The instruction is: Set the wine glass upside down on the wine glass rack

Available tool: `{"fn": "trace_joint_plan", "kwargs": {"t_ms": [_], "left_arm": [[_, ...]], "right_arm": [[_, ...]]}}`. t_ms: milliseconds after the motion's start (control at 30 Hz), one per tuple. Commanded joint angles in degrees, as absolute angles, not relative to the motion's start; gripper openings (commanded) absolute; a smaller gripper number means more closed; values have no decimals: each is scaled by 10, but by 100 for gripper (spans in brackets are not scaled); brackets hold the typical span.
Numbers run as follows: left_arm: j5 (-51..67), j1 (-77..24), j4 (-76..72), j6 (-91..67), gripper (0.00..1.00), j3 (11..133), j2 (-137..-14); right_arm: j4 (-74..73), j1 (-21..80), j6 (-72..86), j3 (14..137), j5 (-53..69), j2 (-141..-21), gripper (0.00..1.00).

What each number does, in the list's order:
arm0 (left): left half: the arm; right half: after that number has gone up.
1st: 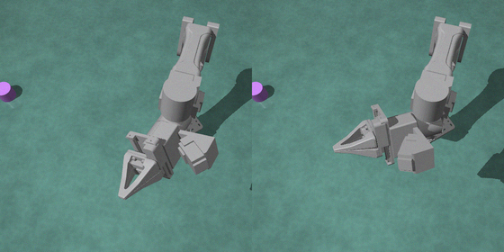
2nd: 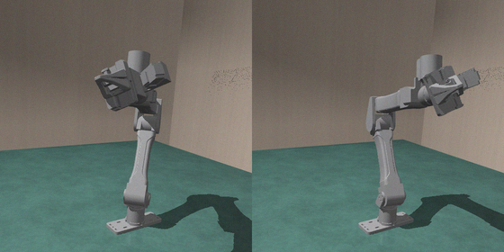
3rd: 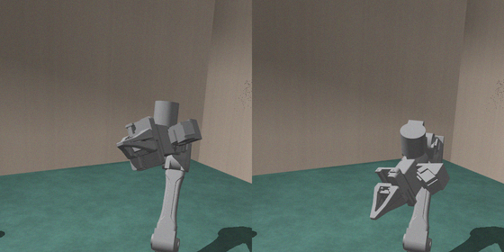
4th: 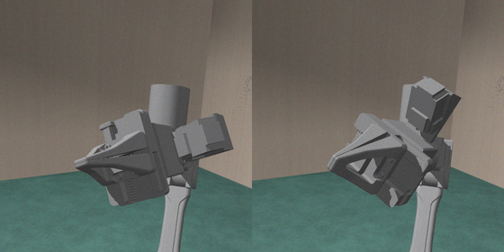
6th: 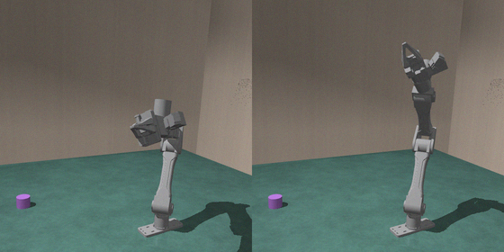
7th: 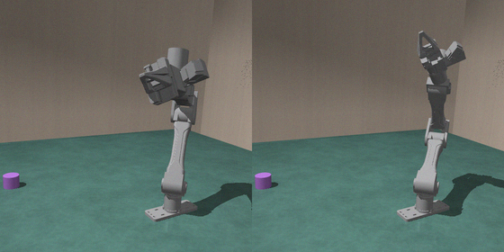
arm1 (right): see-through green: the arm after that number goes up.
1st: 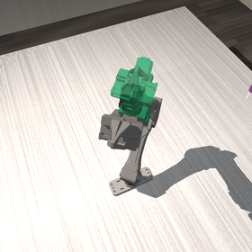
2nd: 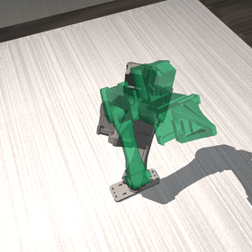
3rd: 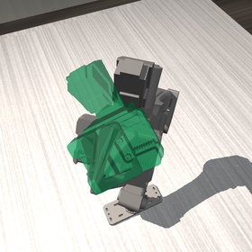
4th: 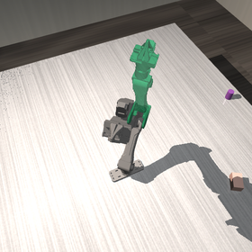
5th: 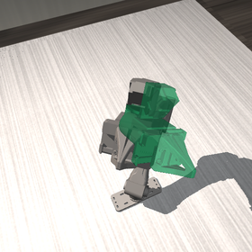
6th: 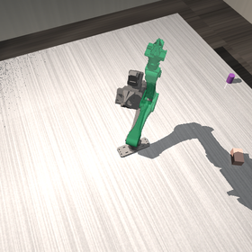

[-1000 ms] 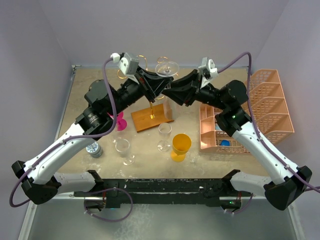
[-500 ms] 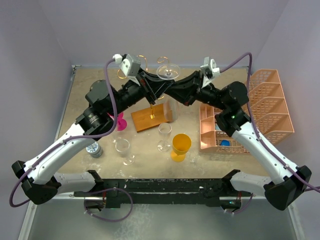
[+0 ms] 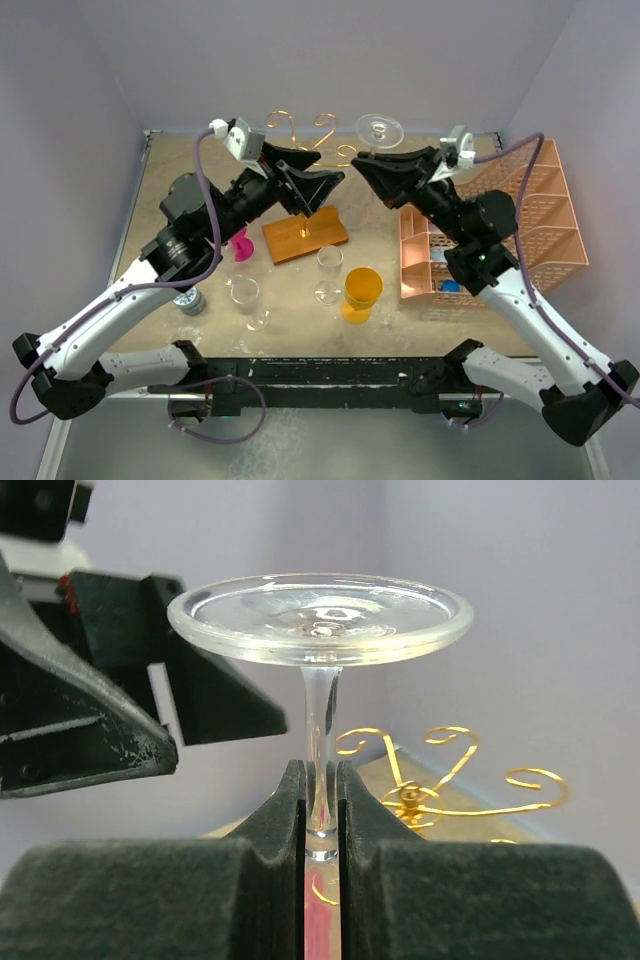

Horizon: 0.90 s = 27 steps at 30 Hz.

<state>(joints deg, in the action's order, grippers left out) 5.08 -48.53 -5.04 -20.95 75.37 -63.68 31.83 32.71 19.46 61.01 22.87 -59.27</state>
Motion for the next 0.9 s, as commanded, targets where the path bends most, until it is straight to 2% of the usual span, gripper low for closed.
{"fn": "trace_joint_plan", "kwargs": {"t_ms": [0, 300, 400, 533, 733, 867], "left_arm": [[-2, -488, -55, -220, 65, 739, -600], [-81, -488, -16, -221, 65, 690, -510], [-104, -488, 7, -204, 64, 679, -477], [-108, -488, 22, -180, 65, 677, -441], [-116, -488, 52, -163, 66, 691, -431], [-120, -488, 66, -162, 66, 698, -434]], "right_arm": [[371, 326, 169, 587, 64, -543, 0], [361, 324, 142, 557, -91, -563, 0], [359, 287, 149, 565, -111, -587, 0], [428, 208, 156, 539, 13, -611, 0], [456, 177, 116, 548, 109, -683, 0], [503, 118, 102, 544, 282, -727, 0]]}}
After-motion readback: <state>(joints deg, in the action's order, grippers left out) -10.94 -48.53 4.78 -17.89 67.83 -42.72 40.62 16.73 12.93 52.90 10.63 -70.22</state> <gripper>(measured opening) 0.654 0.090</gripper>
